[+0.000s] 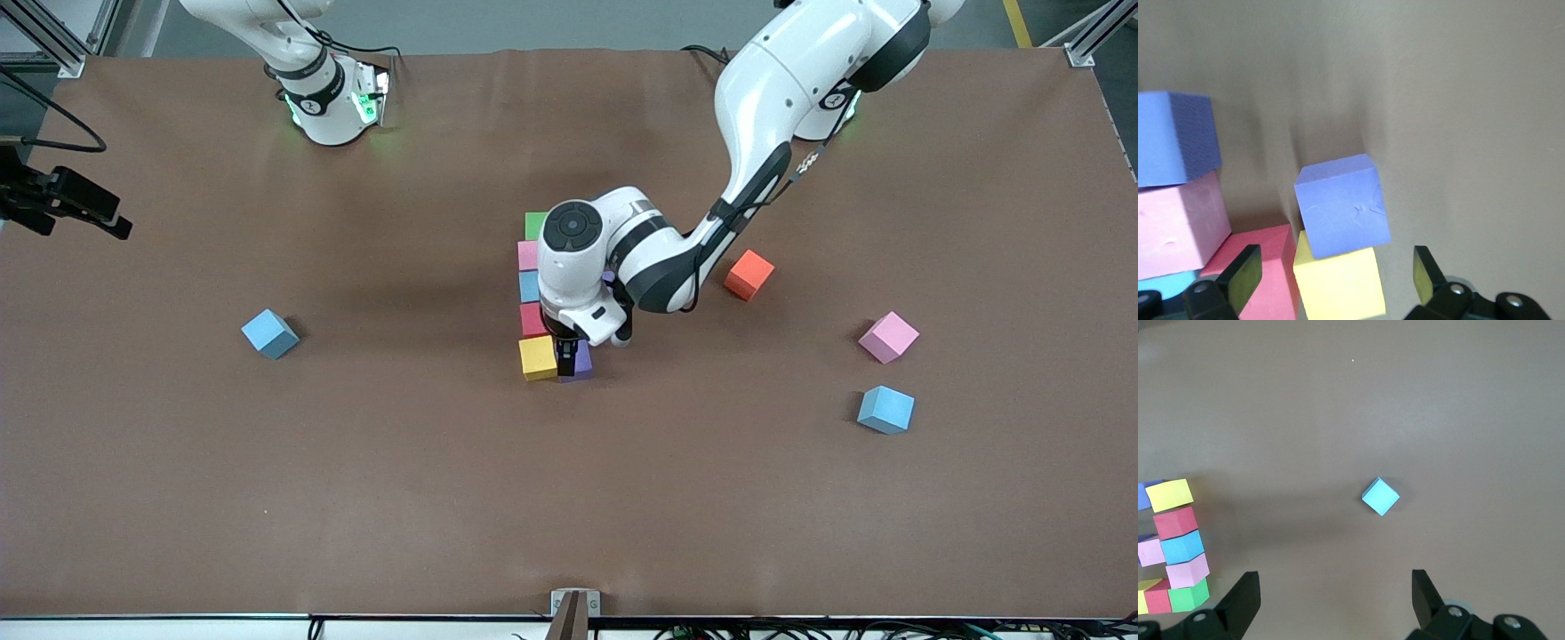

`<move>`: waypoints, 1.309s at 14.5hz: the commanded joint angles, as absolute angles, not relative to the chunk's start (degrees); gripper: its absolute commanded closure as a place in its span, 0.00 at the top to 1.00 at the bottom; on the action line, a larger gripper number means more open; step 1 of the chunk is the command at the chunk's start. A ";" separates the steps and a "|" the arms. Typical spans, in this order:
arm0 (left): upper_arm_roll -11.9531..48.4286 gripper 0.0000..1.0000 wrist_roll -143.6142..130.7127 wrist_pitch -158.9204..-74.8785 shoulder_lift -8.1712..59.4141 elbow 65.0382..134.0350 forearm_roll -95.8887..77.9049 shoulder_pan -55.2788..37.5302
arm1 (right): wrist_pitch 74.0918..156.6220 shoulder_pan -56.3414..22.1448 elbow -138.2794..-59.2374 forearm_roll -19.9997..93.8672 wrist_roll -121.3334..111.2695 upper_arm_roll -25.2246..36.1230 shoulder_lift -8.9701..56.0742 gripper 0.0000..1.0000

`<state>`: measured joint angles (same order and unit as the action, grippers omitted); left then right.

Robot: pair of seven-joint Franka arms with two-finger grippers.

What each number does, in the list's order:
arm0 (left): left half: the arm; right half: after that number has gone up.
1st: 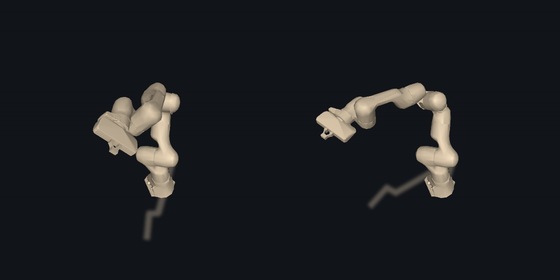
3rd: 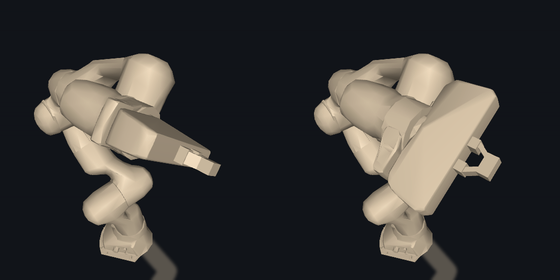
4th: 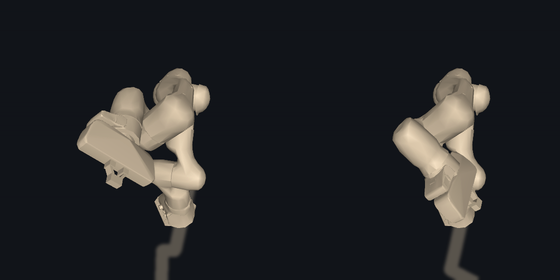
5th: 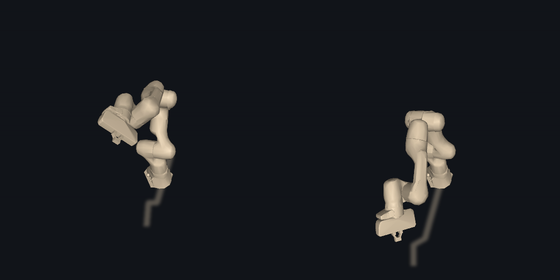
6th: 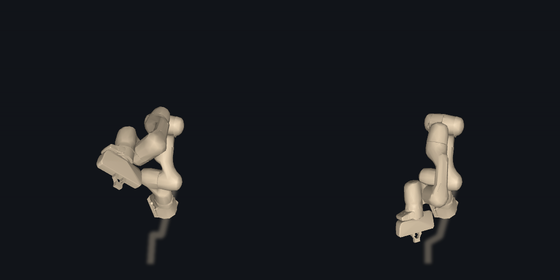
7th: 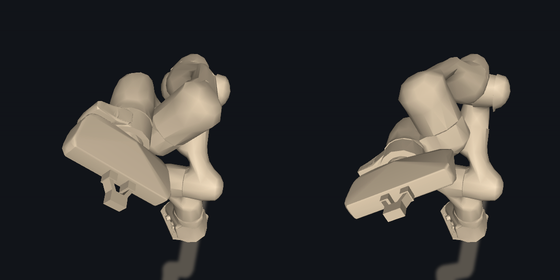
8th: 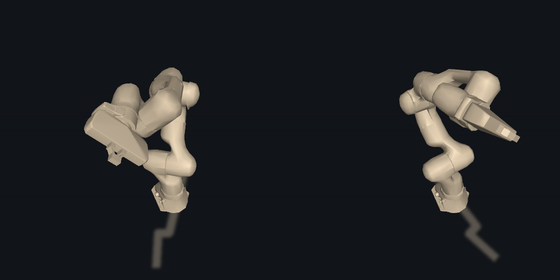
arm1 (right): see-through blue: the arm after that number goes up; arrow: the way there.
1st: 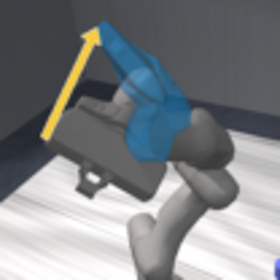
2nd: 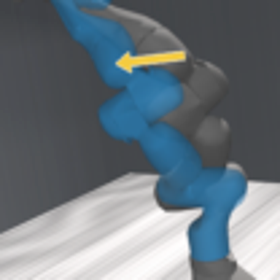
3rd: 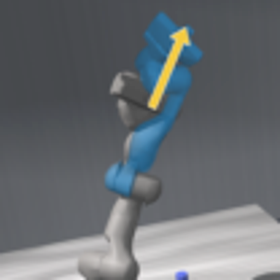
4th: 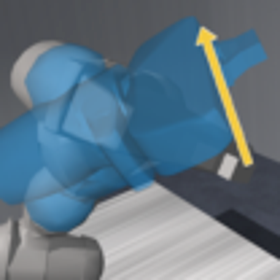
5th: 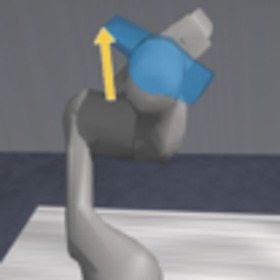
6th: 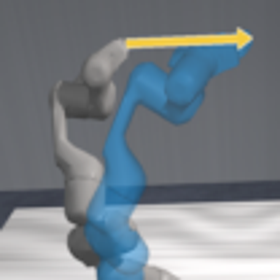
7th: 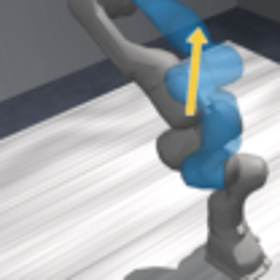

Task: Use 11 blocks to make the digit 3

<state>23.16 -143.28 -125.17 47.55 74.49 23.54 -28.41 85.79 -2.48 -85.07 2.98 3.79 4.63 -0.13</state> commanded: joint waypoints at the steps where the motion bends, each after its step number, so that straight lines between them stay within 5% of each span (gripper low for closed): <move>1: 24.35 1.00 -136.61 -123.66 42.72 76.99 22.94 -23.83 | 85.25 -1.93 -83.76 1.85 4.13 4.31 0.35 1.00; 9: 35.15 1.00 -104.60 -114.99 36.84 77.86 18.19 -2.40 | 85.25 -1.85 -83.76 1.85 4.22 4.48 0.35 1.00; 19: 35.51 1.00 -70.60 -107.05 31.03 89.46 18.81 17.47 | 85.43 -1.85 -83.23 1.85 4.39 4.40 0.35 1.00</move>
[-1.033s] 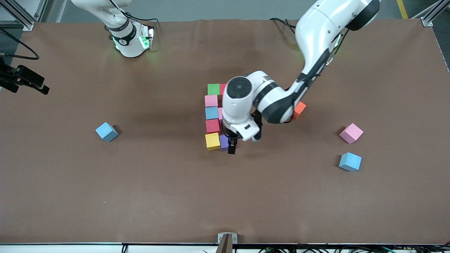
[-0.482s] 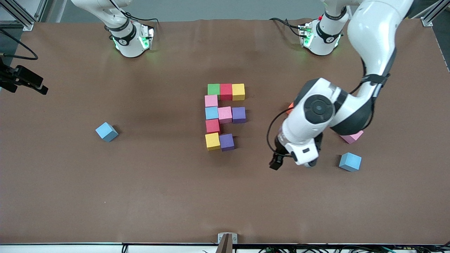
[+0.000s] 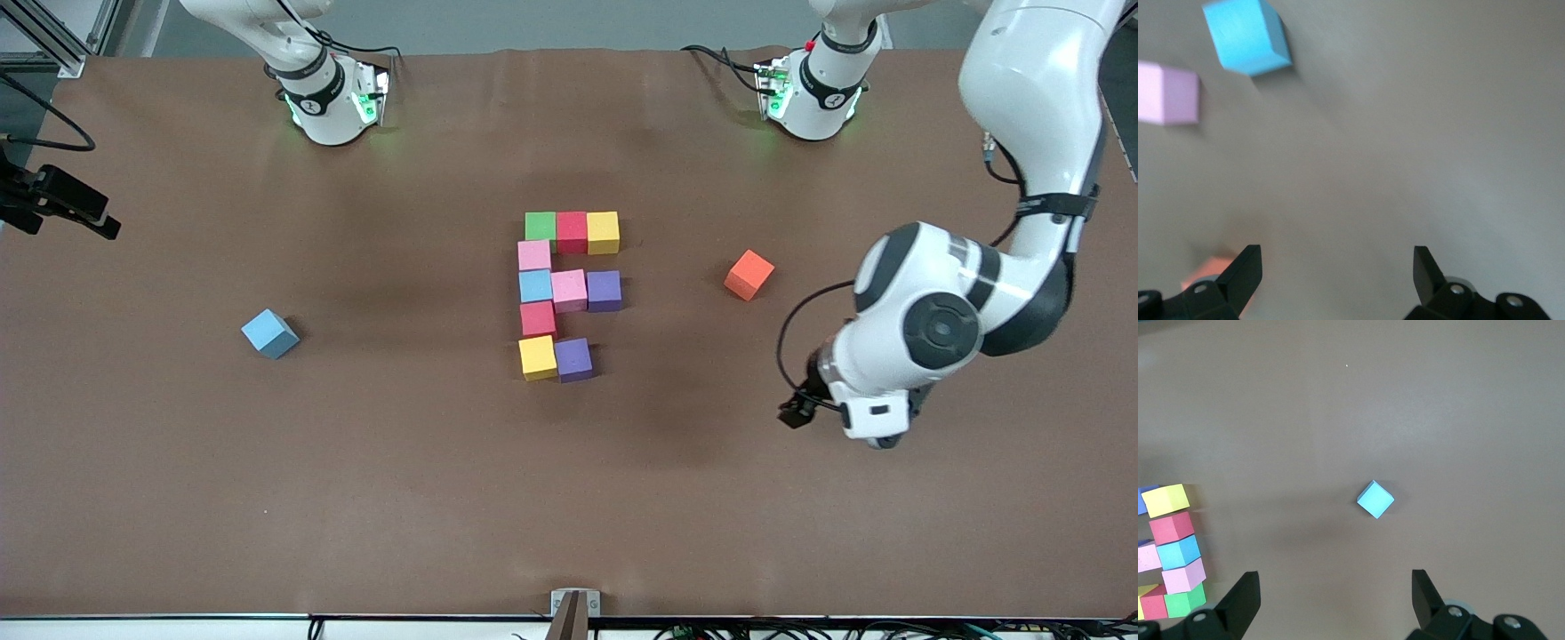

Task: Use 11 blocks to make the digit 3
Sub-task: 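Grasp the light-blue cube beside the pink cube with the left gripper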

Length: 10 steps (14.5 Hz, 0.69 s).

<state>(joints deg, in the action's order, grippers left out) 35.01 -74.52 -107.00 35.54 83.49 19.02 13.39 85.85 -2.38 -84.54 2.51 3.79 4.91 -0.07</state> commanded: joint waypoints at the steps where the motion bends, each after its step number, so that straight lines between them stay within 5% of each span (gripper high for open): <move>1: 35.51 1.00 -67.71 -106.96 31.03 89.73 18.81 19.49 | 85.43 -1.85 -83.15 1.85 4.39 4.39 0.35 1.00; 10: 34.98 1.00 -63.37 -116.96 35.76 94.39 18.63 25.93 | 85.52 -1.85 -83.14 1.85 4.39 4.39 0.44 1.00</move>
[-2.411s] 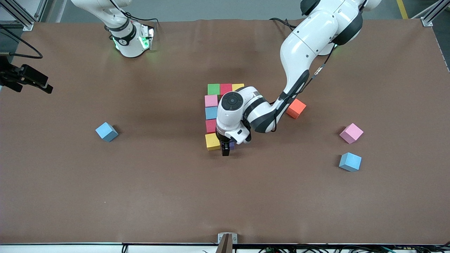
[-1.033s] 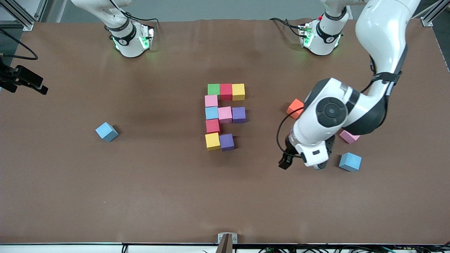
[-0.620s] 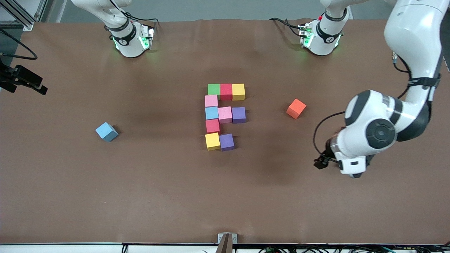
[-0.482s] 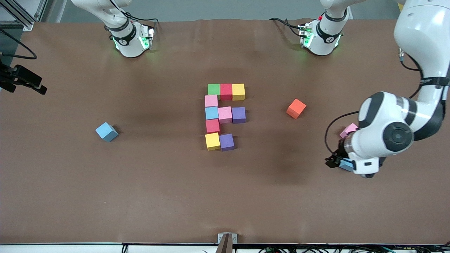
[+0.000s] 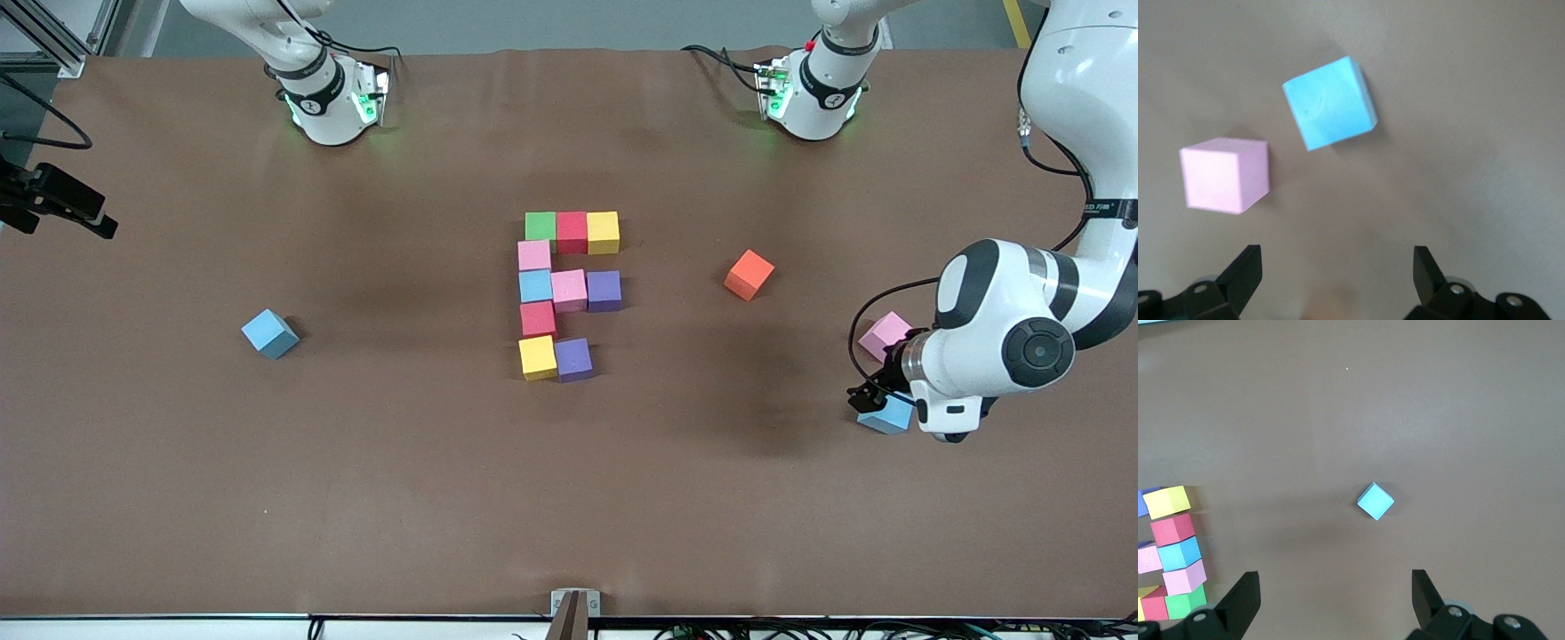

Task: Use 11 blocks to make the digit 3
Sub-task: 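Grasp the light-blue cube beside the pink cube with the left gripper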

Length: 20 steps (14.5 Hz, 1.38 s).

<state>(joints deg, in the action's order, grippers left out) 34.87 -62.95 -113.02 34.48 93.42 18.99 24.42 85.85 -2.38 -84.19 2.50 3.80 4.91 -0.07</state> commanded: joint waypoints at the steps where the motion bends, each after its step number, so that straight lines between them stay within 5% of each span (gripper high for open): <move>1: 34.20 1.00 -63.37 -117.94 36.90 94.39 18.89 26.19 | 85.52 -1.85 -83.14 1.85 4.39 4.39 0.35 1.00; 9: 31.11 1.00 -65.90 -128.40 40.17 95.44 22.85 28.04 | 85.52 -1.76 -83.06 1.76 4.31 4.39 0.44 1.00; 16: 28.92 0.99 -66.71 -129.20 41.57 97.03 23.29 28.12 | 85.60 -1.67 -83.06 1.76 4.39 4.39 0.44 1.00; 18: 28.04 0.85 -66.53 -129.72 42.10 96.77 23.29 27.78 | 85.52 -1.76 -83.06 1.76 4.39 4.39 0.44 1.00; 20: 27.95 0.54 -66.01 -130.08 43.41 95.72 23.64 26.73 | 85.61 -1.76 -83.06 1.76 4.39 4.39 0.44 1.00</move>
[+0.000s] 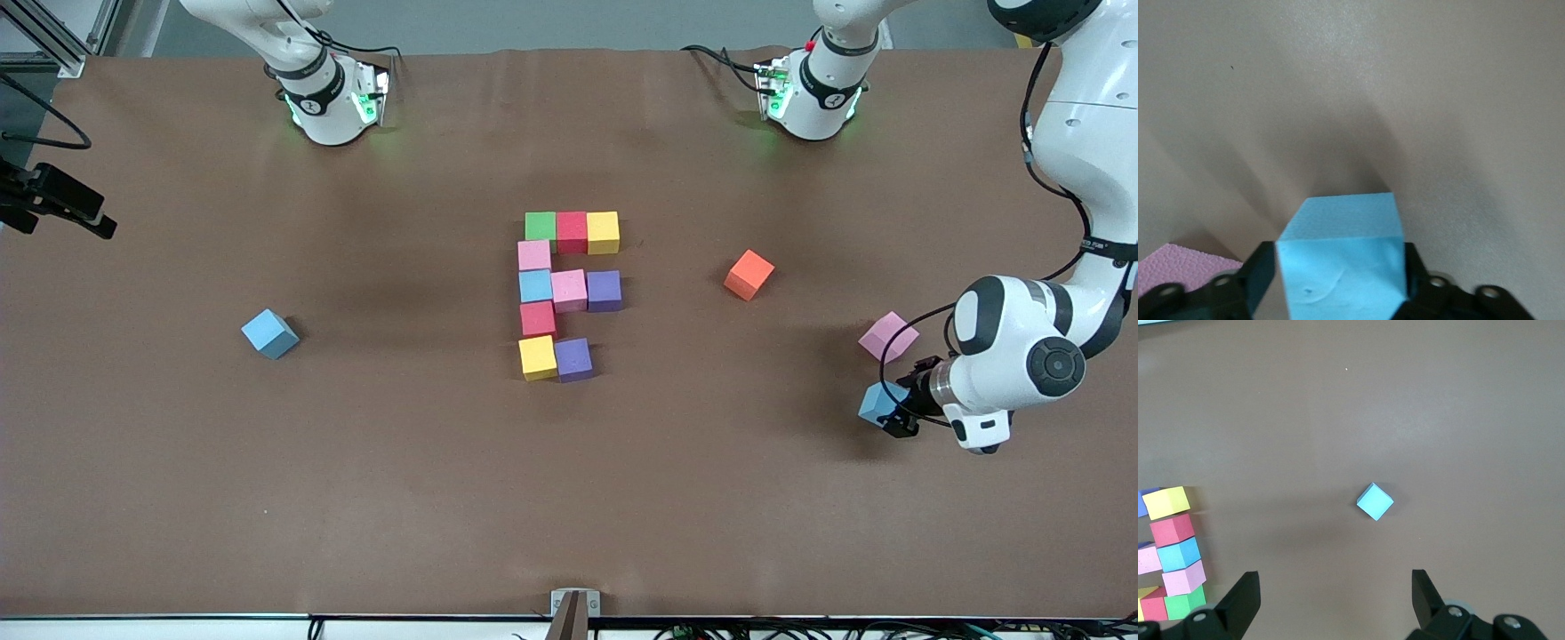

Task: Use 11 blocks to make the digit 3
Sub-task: 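Carry the light-blue cube with the left gripper to the purple cube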

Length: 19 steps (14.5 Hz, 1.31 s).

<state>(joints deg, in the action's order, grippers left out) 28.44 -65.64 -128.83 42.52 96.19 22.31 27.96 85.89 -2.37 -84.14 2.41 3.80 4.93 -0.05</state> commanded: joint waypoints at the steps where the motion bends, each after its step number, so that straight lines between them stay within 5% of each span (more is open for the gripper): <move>1: 27.95 0.42 -66.27 -129.99 43.77 95.02 23.64 25.59 | 85.52 -1.76 -83.06 1.76 4.39 4.39 0.44 1.00; 4: 28.21 0.20 -75.52 -129.55 43.86 94.48 20.50 21.89 | 85.52 -1.76 -83.06 1.76 4.39 4.39 0.44 1.00; 19: 27.95 0.18 -136.48 -134.90 45.79 90.79 19.51 -11.94 | 85.78 -1.67 -83.06 1.76 4.39 4.39 0.53 1.00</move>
<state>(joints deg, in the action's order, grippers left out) 28.52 -133.34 -133.39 44.48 92.17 19.97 -10.07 85.95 -2.37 -84.10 2.38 3.81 4.94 -0.05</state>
